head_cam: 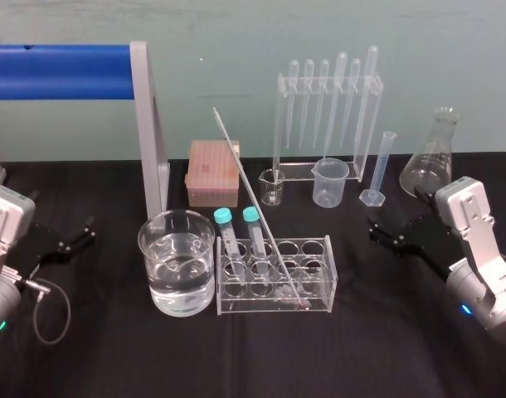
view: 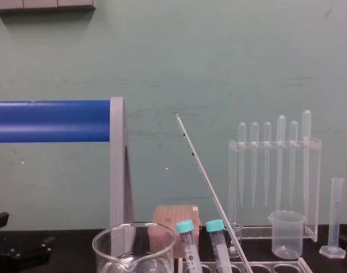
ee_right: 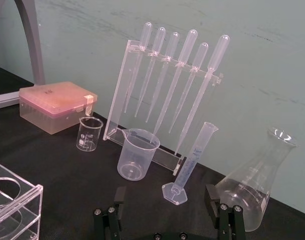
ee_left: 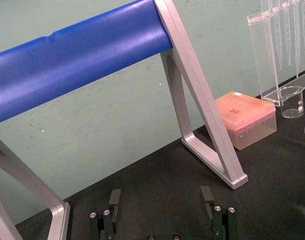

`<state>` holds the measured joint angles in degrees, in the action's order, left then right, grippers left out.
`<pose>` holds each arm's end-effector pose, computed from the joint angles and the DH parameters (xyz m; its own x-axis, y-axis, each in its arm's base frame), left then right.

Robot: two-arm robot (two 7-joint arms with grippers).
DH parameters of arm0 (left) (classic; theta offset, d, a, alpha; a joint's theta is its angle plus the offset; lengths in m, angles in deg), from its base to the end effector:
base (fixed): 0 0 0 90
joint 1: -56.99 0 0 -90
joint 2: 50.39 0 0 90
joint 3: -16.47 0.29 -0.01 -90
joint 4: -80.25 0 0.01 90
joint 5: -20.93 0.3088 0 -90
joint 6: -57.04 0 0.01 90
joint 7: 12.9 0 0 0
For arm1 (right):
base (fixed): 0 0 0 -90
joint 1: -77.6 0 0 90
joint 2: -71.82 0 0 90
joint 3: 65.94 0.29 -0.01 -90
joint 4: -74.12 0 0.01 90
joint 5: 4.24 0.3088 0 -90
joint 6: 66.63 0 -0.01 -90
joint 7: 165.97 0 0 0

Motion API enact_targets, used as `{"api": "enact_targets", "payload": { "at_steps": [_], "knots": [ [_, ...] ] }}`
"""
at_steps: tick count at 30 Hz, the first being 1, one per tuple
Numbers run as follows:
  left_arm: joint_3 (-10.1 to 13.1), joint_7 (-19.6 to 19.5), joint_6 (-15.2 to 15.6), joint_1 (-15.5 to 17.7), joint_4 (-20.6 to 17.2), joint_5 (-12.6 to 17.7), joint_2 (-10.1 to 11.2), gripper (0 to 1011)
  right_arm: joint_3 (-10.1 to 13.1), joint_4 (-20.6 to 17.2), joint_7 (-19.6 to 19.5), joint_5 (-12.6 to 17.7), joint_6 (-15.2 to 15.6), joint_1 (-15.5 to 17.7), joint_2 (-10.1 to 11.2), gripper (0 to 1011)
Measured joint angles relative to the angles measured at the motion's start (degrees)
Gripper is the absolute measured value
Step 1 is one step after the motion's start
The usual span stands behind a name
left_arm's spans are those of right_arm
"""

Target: Hold the thermometer with one hand and immerse one end into the beaker, then reinsert it into the test tube rack.

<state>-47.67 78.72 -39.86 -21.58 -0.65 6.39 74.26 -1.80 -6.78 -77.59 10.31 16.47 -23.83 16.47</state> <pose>0.3581 0.0827 -0.3023 0.2922 0.8802 0.3739 -0.9553 0.2872 0.0704 0.3581 -0.0827 -0.3023 0.2922 -0.8803 0.3738 0.9553 0.2872 -0.0704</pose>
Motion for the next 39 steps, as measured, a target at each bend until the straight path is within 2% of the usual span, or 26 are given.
{"api": "enact_targets", "payload": {
  "at_steps": [15,18,20,22,23,26,27,28,31,33,36,39],
  "knots": [
    [0.00,0.00,0.00,0.00,0.00,0.00,0.00,1008,0.01,0.00,0.00,0.00,0.00,0.00,0.00,1003],
    [0.00,0.00,0.00,0.00,0.00,0.00,0.00,1008,0.50,1.28,2.50,1.72,0.78,-1.01,-0.87,1003],
    [0.00,0.00,0.00,0.00,0.00,0.00,0.00,1008,1.20,1.09,4.63,3.94,1.84,-1.26,-1.15,1003],
    [0.00,0.00,0.00,0.00,0.00,0.00,0.00,1008,2.71,-0.28,8.33,8.44,4.49,-1.29,-1.33,1003],
    [0.00,0.00,0.00,0.00,0.00,0.00,0.00,1008,3.80,-1.67,11.11,11.99,6.96,-1.19,-1.35,1003],
    [0.00,0.00,0.00,0.00,0.00,0.00,0.00,1008,5.35,-4.11,15.24,16.99,11.09,-1.10,-1.13,1003],
    [0.00,0.00,0.00,0.00,0.00,0.00,0.00,1008,6.02,-5.69,17.62,19.45,13.54,-1.15,-0.84,1003],
    [0.00,0.00,0.00,0.00,0.00,0.00,0.00,1008,6.23,-6.37,18.81,20.48,14.68,-1.27,-0.69,1003],
    [0.00,0.00,0.00,0.00,0.00,0.00,0.00,1008,6.55,-9.02,22.63,22.98,18.04,-2.02,-0.06,1003],
    [0.00,0.00,0.00,0.00,0.00,0.00,0.00,1008,6.25,-10.33,24.65,23.61,19.23,-2.65,0.32,1003],
    [0.00,0.00,0.00,0.00,0.00,0.00,0.00,1008,4.03,-12.09,29.17,23.72,20.34,-5.00,1.06,1003],
    [0.00,0.00,0.00,0.00,0.00,0.00,0.00,1008,1.64,-12.22,31.88,22.76,20.23,-7.52,1.04,1003]
  ]
}}
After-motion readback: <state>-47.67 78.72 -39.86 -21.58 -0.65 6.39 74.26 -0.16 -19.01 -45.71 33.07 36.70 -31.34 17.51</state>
